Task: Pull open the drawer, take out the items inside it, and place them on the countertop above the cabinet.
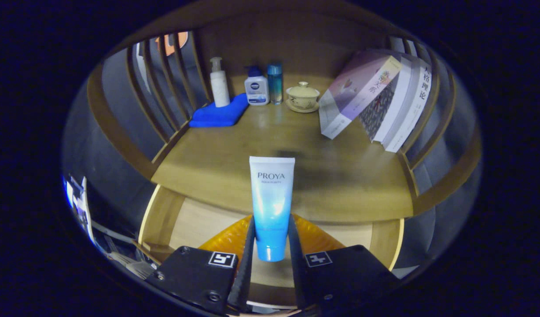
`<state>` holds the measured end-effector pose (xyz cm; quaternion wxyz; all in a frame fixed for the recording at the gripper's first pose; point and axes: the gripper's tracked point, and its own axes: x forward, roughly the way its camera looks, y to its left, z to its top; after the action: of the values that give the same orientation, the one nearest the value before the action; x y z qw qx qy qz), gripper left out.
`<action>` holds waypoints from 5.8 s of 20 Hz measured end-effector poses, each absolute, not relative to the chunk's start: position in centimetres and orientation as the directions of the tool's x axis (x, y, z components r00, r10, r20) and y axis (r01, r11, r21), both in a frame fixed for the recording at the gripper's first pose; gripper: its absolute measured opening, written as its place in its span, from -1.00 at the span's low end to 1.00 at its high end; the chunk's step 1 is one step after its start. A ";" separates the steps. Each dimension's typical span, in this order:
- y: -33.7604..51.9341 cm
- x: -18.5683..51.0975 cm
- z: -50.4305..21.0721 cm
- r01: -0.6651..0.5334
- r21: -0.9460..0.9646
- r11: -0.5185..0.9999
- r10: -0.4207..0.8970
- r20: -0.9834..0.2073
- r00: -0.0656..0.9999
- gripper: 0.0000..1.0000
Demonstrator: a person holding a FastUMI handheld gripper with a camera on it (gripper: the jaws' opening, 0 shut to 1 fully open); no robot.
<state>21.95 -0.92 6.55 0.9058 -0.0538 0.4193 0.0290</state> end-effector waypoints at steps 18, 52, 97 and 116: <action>-2.1 29.4 4.5 0.062 -0.042 0.997 -0.073 -0.731 0.678 -0.09; -4.8 3.0 11.2 0.087 -0.167 0.982 -0.076 0.072 0.994 0.99; -0.8 4.9 -9.0 0.062 -0.125 0.990 -0.074 -0.088 0.993 0.98; -0.8 14.6 -7.4 0.099 -0.169 0.981 -0.116 -0.093 0.989 0.98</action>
<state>14.63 -0.78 -7.35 0.9938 -0.0824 0.0510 -0.0539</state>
